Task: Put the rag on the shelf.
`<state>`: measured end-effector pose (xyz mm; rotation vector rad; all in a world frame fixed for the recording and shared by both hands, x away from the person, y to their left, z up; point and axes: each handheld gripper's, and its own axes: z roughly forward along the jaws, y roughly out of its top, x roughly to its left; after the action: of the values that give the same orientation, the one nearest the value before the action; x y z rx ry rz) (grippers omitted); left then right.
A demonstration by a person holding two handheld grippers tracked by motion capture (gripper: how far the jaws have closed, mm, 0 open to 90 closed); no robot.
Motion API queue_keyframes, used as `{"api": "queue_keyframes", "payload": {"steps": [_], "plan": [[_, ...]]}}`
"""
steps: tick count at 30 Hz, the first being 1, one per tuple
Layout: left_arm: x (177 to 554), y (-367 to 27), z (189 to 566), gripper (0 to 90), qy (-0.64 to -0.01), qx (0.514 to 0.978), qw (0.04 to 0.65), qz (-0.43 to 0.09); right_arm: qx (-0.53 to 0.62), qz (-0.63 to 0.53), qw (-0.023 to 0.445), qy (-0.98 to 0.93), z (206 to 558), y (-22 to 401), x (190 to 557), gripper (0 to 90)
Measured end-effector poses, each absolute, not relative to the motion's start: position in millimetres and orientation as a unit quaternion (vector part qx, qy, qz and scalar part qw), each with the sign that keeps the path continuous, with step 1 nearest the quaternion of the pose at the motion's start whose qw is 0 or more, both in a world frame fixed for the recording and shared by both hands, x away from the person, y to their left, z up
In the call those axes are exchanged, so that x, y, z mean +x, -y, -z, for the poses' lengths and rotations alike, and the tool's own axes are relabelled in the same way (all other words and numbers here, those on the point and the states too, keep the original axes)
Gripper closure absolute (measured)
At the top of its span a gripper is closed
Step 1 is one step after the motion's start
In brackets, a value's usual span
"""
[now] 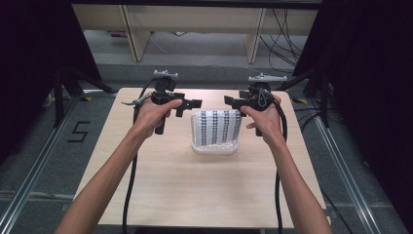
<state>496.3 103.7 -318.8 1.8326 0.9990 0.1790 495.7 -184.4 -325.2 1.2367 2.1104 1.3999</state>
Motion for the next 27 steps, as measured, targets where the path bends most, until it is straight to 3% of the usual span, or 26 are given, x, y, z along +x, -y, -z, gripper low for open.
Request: {"api": "queue_keyframes", "payload": {"steps": [10, 27], "plan": [[478, -112, 318, 16.8, -0.398, 0.76, 0.507, -0.081, 0.417, -0.497, 0.163, -0.743, 317, 179, 480, 23.7], [455, -126, 322, 16.8, -0.389, 0.758, 0.516, -0.089, 0.409, -0.494, 0.169, -0.748, 315, 182, 462, 23.6]]}}
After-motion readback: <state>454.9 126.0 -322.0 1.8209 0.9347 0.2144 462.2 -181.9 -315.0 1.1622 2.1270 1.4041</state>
